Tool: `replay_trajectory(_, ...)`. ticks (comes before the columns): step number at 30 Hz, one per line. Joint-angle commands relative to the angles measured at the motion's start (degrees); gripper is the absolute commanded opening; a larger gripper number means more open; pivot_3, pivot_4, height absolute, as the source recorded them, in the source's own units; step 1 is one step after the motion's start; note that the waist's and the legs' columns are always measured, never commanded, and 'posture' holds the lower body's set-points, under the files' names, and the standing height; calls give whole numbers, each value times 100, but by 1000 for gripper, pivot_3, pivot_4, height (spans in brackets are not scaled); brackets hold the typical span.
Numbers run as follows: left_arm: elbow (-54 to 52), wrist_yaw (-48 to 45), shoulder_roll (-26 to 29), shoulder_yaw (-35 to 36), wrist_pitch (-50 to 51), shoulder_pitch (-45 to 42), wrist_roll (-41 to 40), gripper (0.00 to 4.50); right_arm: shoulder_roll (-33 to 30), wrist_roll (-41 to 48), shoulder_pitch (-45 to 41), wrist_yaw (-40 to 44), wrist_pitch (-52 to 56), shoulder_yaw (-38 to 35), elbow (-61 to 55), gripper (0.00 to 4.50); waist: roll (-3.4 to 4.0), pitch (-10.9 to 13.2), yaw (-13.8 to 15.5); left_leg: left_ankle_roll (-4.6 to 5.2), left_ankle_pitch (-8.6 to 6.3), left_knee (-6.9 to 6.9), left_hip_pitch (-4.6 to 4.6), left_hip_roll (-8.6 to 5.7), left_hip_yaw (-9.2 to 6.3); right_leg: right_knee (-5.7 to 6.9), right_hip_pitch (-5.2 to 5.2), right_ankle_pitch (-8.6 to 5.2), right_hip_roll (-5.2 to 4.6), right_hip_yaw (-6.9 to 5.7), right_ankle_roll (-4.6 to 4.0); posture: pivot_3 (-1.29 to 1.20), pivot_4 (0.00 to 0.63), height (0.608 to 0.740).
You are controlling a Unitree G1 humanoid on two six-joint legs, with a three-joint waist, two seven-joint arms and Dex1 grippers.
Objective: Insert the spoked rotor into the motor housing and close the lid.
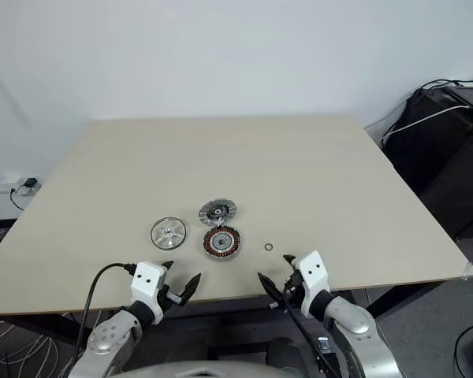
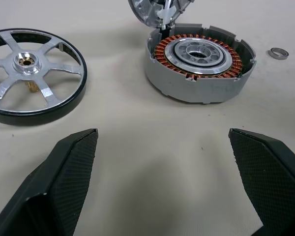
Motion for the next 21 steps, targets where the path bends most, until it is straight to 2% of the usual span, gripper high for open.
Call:
replay_trajectory(1, -84, -9, -16, -38, -158, -86, 4, 4500, -6, 21, -66, 9, -167, -34, -44, 4466, 0, 0, 0, 0, 0, 0, 0, 0, 0, 0, 0, 0, 0, 0, 0, 0, 0, 740)
replay_trajectory(12, -133, -117, -15, -34, -124, -62, -84, 4500, -40, -8, -60, 61, -291, -12, 36, 4466, 0, 0, 1, 0, 0, 0, 0, 0, 1, -1, 0, 0, 0, 0, 0, 0, 0, 740)
replay_trajectory(21, -70, -88, -41, -23, -181, -104, -42, 4500, 339, -660, -619, -736, -265, 149, 714, 4466, 0, 0, -4, 0, 0, 0, 1, 0, 2, 0, 0, 0, 0, 0, 0, 0, 0, 740)
